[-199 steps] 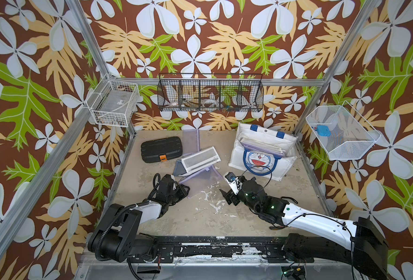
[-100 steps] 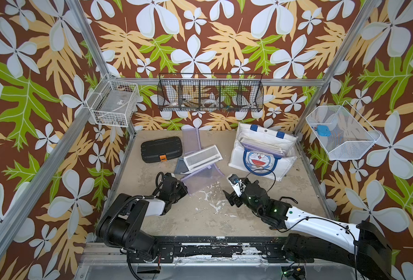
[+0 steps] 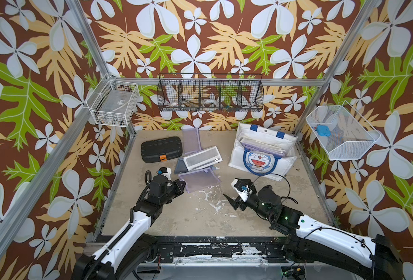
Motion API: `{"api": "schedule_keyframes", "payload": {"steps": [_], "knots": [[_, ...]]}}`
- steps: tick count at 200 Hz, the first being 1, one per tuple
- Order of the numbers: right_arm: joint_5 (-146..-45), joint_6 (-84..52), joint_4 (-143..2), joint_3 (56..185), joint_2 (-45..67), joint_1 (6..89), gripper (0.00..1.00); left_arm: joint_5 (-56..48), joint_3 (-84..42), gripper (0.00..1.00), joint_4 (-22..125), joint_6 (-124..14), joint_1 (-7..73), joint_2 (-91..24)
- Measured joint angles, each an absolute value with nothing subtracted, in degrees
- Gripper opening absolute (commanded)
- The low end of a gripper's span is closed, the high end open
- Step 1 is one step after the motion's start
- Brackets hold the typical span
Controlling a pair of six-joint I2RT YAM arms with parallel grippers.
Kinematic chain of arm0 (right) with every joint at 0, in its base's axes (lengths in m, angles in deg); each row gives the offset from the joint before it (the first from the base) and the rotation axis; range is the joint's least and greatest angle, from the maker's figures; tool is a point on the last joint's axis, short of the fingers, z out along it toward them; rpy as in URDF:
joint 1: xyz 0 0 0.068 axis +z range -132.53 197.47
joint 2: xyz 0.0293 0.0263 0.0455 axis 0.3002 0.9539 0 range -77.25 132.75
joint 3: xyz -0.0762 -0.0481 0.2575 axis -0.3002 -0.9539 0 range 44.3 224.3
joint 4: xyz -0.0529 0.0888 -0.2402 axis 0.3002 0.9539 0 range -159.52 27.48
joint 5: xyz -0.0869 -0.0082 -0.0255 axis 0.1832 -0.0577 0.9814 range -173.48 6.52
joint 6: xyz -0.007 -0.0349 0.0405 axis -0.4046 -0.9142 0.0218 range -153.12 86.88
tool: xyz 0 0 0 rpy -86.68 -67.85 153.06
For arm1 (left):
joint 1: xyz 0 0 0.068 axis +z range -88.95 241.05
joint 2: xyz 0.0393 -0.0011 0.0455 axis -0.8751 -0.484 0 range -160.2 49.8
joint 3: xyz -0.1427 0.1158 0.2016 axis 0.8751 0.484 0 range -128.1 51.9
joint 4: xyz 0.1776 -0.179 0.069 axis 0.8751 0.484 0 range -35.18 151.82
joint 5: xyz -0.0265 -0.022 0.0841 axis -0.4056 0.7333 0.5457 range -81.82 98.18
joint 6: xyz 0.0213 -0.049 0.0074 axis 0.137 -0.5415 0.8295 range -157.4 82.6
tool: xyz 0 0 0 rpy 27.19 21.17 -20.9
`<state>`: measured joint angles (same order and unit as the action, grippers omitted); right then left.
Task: Put the pencil pouch into the canvas bag
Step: Pick up the pencil case from the center of the board.
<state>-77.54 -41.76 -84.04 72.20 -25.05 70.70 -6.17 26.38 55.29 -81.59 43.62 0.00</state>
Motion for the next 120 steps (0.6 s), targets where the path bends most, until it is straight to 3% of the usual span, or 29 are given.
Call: {"api": "schedule_keyframes", "payload": {"steps": [48, 120], "knots": [[-76.9, -48.4, -86.4, 76.7, -20.2, 75.6, 0.91, -11.8, 21.9, 0.00, 61.5, -82.4, 43.6, 6.0], [-65.0, -54.8, -99.4, 75.5, -9.2, 84.8, 0.91, -19.5, 18.3, 0.00, 60.5, -90.3, 43.6, 9.3]]}}
